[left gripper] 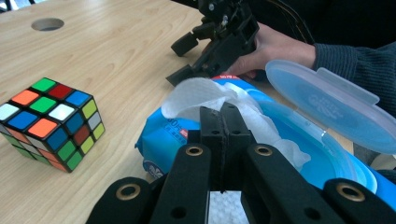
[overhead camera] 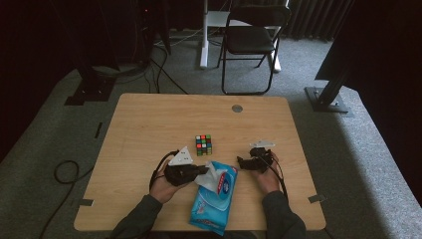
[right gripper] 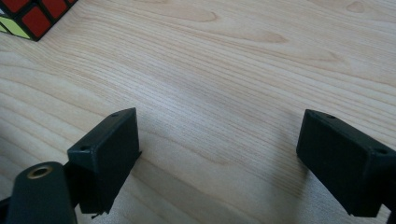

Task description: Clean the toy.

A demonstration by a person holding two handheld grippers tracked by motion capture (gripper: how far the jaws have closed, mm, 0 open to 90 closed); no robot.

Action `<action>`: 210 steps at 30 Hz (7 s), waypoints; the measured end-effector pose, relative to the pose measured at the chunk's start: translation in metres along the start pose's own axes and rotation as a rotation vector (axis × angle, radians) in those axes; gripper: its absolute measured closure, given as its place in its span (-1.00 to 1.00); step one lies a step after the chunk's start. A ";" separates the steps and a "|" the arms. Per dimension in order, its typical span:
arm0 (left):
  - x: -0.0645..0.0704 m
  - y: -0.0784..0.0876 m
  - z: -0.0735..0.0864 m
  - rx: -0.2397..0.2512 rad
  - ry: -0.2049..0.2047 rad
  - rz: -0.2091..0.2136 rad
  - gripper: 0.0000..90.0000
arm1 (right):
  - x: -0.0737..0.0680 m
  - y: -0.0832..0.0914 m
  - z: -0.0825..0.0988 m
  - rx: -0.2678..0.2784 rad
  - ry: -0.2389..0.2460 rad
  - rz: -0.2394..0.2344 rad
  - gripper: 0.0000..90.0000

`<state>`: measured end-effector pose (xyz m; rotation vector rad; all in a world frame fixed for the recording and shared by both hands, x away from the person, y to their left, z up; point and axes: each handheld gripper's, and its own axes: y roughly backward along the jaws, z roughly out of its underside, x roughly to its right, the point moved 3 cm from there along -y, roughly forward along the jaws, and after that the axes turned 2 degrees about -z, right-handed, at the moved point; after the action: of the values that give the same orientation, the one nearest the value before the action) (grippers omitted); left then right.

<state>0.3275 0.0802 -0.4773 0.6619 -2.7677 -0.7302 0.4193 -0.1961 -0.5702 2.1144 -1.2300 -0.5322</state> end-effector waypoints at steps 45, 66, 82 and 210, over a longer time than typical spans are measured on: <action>-0.019 0.048 -0.020 0.151 0.036 -0.123 1.00 | 0.000 0.000 0.000 0.000 0.000 0.000 -0.71; -0.033 0.070 -0.021 0.210 0.068 -0.186 1.00 | 0.000 0.000 0.000 0.000 0.000 0.000 -0.71; -0.043 0.088 -0.021 0.254 0.089 -0.231 1.00 | 0.000 0.000 0.000 0.001 0.000 0.000 -0.71; -0.093 -0.077 -0.011 -0.089 0.098 -0.264 0.39 | -0.048 -0.011 -0.044 0.056 0.104 -0.133 -0.12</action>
<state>0.4412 0.0596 -0.5148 1.0273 -2.5704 -0.8418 0.4303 -0.1366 -0.5444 2.2525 -1.0634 -0.4436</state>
